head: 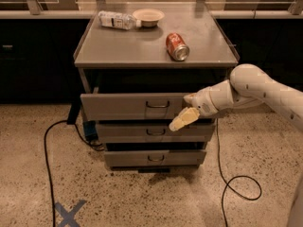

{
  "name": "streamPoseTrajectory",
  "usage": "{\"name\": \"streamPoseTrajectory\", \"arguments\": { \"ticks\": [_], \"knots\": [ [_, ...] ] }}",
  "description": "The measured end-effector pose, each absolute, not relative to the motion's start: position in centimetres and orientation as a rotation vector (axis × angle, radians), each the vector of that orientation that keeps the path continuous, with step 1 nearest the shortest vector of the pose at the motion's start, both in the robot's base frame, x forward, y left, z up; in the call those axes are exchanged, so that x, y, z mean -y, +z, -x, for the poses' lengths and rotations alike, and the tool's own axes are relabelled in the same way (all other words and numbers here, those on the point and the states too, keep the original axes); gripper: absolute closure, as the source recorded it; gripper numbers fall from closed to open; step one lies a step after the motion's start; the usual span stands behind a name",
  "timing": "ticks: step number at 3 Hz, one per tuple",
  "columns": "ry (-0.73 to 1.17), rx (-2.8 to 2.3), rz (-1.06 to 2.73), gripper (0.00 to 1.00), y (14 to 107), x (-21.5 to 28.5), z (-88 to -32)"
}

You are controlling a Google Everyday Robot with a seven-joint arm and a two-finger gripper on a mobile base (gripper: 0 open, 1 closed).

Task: Close top drawer

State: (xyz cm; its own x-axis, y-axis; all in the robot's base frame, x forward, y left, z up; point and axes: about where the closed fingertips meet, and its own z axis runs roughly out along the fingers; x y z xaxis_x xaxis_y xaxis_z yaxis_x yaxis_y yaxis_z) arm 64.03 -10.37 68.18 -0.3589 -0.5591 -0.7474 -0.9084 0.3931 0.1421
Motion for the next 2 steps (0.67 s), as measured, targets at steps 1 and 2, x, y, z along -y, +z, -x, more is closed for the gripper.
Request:
{"name": "streamPoseTrajectory", "arguments": {
  "ticks": [1, 2],
  "knots": [
    [0.744, -2.05, 1.262, 0.0, 67.7, 10.0, -65.2],
    [0.713, -2.014, 1.271, 0.0, 68.2, 8.9, -69.4]
  ]
}}
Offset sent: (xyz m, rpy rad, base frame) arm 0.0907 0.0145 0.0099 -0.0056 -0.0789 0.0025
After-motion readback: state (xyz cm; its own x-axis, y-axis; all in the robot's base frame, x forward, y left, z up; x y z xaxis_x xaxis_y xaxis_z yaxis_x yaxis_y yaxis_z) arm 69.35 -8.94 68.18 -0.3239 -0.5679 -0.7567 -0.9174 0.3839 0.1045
